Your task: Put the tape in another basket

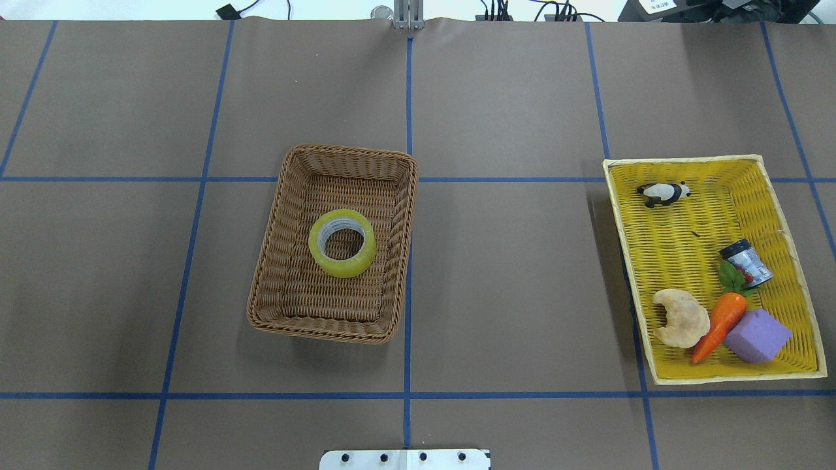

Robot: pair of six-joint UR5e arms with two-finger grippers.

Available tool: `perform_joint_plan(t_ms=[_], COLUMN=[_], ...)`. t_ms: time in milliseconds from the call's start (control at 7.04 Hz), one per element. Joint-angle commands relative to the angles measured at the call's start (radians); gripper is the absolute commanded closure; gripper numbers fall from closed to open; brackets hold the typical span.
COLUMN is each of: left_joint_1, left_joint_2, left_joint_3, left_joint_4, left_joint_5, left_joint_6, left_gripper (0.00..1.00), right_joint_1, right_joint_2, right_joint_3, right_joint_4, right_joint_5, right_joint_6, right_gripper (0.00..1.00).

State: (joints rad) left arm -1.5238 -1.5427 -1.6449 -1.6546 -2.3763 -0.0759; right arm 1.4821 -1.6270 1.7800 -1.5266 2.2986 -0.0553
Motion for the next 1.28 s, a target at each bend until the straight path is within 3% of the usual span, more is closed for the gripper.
perform_joint_plan(t_ms=[0,1136], left_joint_1=[0.005,0.005], left_joint_2=[0.007,0.010], left_joint_3=[-0.001,-0.013], left_joint_4=[0.015,-0.007], left_joint_5=[0.032,0.014], left_joint_6=[0.004,0.002], left_gripper=[0.02,0.02], right_joint_1=[-0.019,-0.034], right_joint_2=[0.024,0.050], right_joint_3=[-0.007,-0.059], right_joint_4=[-0.007,-0.017], right_joint_5=[-0.007,0.005], right_joint_6=[0.000,0.009], right_gripper=[0.00,0.00])
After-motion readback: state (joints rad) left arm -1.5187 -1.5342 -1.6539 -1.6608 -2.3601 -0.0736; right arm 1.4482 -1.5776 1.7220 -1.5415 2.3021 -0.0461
